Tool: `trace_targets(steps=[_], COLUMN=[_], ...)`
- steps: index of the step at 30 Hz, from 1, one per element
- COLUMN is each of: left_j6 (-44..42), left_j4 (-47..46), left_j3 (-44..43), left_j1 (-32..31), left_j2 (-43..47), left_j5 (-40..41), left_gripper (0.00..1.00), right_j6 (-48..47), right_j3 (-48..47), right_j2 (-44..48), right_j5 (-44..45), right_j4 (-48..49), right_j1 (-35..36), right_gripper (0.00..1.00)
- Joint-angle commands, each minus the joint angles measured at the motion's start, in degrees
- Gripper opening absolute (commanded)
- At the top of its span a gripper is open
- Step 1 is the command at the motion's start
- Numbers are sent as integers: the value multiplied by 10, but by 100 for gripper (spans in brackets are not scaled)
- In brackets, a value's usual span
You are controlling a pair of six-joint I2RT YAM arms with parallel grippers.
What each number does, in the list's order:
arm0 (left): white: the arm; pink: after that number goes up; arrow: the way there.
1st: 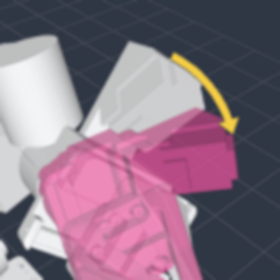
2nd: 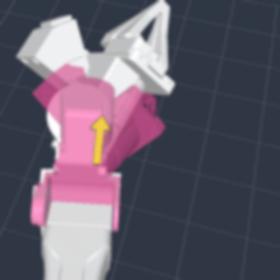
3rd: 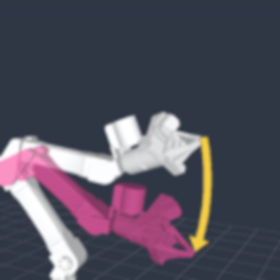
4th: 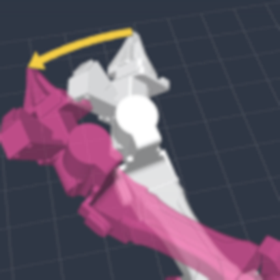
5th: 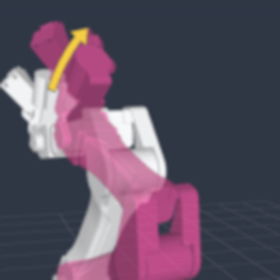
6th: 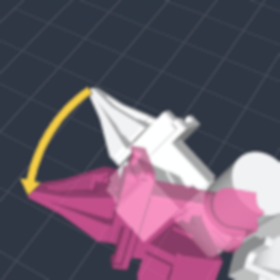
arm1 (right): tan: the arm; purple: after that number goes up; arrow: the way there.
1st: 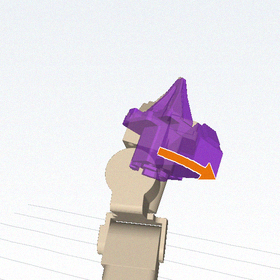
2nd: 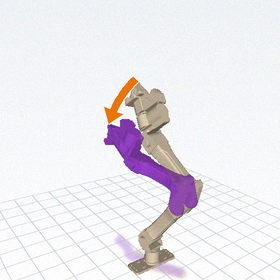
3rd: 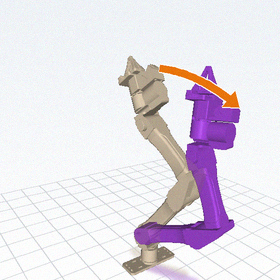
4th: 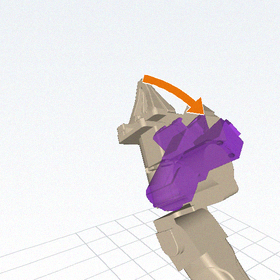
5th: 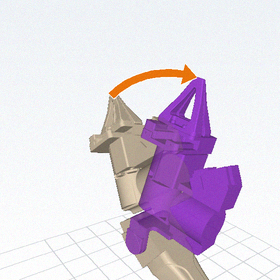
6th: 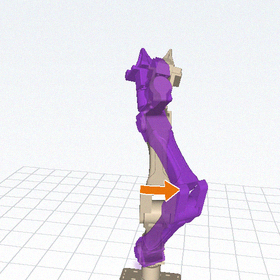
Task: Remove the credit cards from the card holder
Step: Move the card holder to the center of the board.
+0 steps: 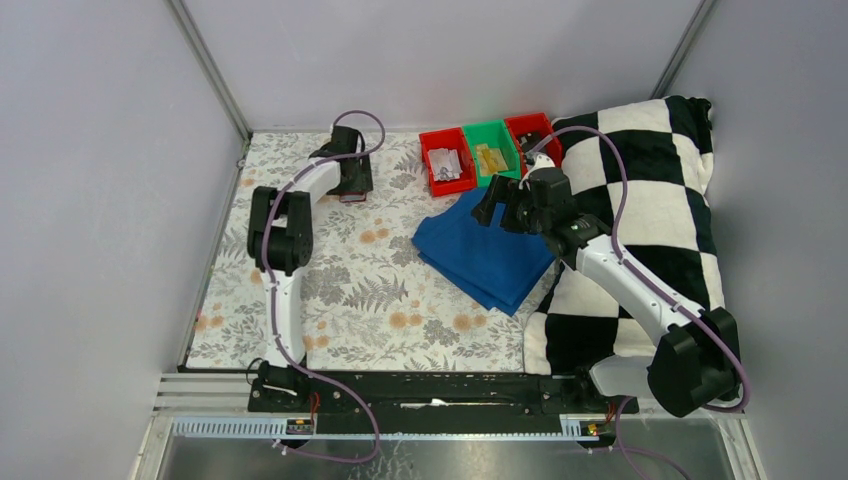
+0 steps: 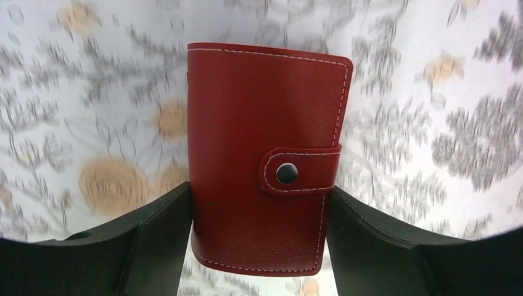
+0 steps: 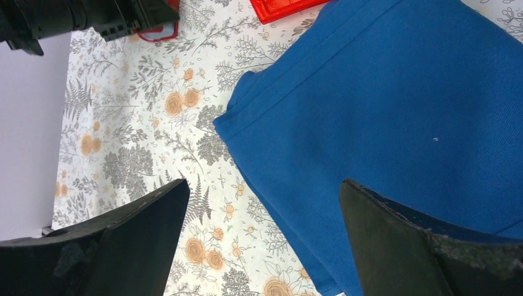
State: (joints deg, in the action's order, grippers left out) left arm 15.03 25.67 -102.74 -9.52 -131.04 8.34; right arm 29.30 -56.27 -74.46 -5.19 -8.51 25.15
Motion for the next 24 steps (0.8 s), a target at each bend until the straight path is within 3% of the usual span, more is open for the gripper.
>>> trace_targets(steps=[1,11,14,17,22,24], left_j6=[12,95,93,90,72,82], left_j4=[26,67,74,100,79,48], left_j3=[85,341,398,407,399,404], left_j1=[-14,-71,-85,-84,-85,-85], left_j2=[82,273,333,390,473,481], left_j5=[-30,-34,-55,-76,-74,-87], left_gripper=[75,78,86,98,98,88], right_j6=[15,31,37,42,32,28], right_j3=[1,15,19,22,12,-1], right_j2=[26,28,22,11,-14,-30], right_j5=[-20,-39,-50,-71,-74,-64], right_j4=[-2,-12,-8,-3,-8,-21], right_j1=[3,3,3,4,24,33], right_gripper=[100,100,99,98,97,97])
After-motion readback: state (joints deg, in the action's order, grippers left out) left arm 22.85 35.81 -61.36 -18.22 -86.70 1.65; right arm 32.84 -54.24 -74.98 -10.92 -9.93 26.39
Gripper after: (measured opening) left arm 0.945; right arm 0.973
